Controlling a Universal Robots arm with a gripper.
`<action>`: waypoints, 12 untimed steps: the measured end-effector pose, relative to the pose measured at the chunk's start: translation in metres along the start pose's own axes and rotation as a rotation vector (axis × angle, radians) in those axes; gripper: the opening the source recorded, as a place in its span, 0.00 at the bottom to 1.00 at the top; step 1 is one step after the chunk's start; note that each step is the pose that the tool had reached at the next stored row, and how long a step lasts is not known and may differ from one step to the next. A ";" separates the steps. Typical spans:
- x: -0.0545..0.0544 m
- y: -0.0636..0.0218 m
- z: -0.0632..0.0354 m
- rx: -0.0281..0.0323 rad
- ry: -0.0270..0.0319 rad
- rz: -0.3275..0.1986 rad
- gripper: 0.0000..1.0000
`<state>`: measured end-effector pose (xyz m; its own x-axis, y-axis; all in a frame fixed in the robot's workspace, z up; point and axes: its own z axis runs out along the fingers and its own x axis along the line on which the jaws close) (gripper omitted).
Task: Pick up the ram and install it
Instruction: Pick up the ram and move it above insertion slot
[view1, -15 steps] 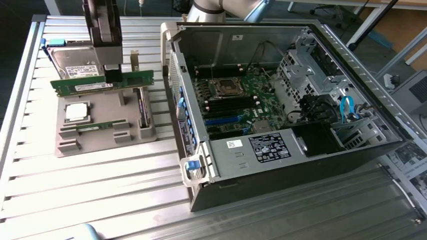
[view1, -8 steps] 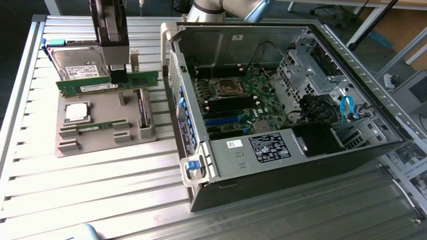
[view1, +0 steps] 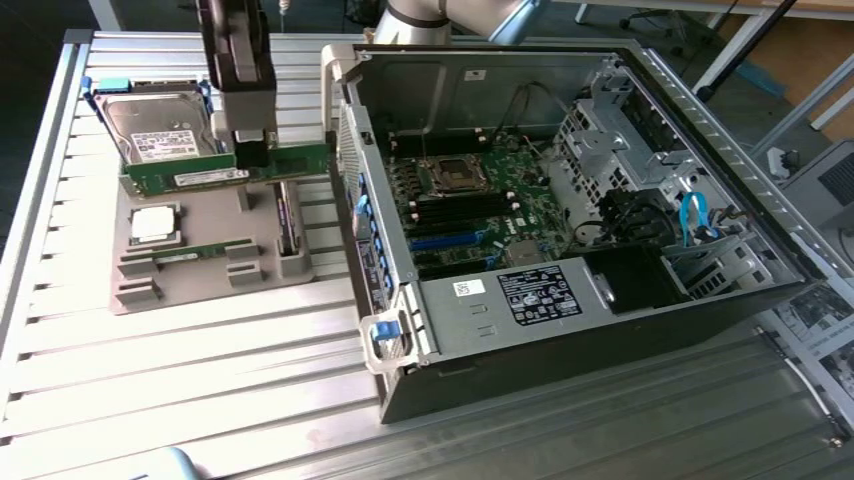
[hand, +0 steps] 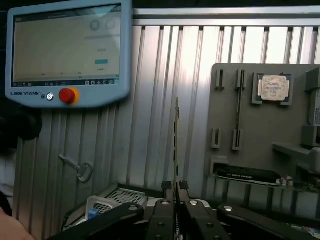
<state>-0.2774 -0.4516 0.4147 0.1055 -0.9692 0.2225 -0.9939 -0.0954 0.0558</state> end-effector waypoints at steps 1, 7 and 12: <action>0.000 -0.0010 -0.0001 -0.0003 0.0023 0.000 0.13; 0.001 -0.0095 -0.0004 -0.0023 0.0215 0.001 0.13; 0.001 -0.0156 -0.0007 -0.0038 0.0350 0.001 0.13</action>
<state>-0.2618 -0.4509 0.4147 0.1055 -0.9608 0.2565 -0.9939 -0.0934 0.0592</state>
